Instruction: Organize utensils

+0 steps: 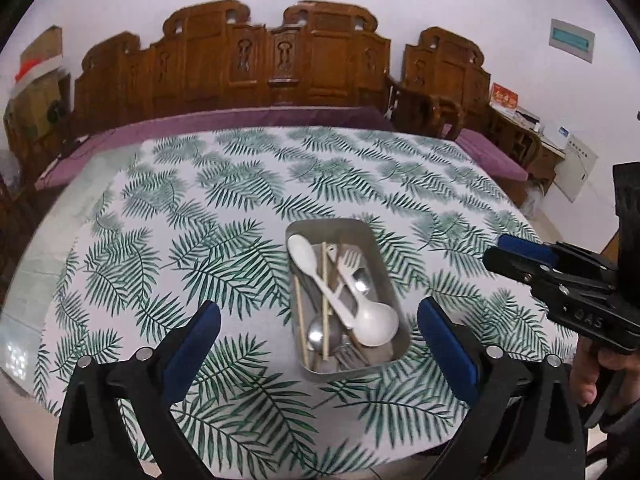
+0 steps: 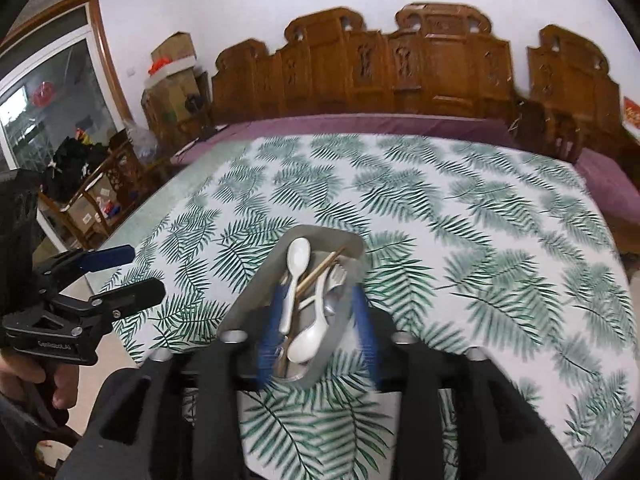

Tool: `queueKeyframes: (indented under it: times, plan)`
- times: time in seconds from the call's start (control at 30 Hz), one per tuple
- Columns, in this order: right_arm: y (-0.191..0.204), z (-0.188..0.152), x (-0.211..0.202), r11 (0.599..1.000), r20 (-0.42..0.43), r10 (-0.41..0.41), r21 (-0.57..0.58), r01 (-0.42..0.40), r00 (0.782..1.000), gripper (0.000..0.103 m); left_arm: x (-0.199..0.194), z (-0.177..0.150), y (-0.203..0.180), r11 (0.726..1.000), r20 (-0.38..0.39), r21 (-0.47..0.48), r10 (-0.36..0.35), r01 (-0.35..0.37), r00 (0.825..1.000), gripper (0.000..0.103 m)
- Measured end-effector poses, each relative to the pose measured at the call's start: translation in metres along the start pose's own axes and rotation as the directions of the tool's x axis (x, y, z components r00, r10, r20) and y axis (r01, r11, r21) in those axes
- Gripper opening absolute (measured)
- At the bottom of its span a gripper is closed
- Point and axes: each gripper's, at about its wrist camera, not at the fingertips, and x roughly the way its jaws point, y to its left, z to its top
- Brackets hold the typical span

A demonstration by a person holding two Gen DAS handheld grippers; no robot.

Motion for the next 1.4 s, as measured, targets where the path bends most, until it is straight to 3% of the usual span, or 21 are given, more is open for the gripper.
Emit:
queueKeyframes:
  times: [0.17,0.27,0.57,0.8,1.4]
  plan:
    - [-0.009,-0.019,-0.039,0.998,0.053,-0.067,0.018,0.066,0.996,0.091,-0.023,-0.011,-0.025,1.0,0.034,0.022,0.005,-0.006,0.999,0.095]
    - [-0.014,-0.034,-0.058,0.995,0.074,-0.097,0.04,0.094,0.992,0.101,-0.034,-0.023,-0.04,1.0,0.045,0.022,-0.011,0.01,0.999,0.095]
    - [-0.021,-0.076,-0.097,0.982,0.104,-0.181,0.069,0.174,0.978,0.1,-0.055,-0.053,-0.069,0.999,0.057,0.044,-0.005,0.003,0.998,0.095]
    - [-0.026,-0.09,-0.118,0.974,0.123,-0.217,0.099,0.206,0.968,0.1,-0.077,-0.06,-0.082,0.998,0.093,0.07,-0.01,0.004,0.996,0.095]
    - [0.004,-0.049,-0.21,0.977,0.326,-0.215,0.055,0.208,0.921,0.1,-0.146,-0.022,-0.097,0.996,0.245,0.089,-0.037,0.015,0.969,0.095]
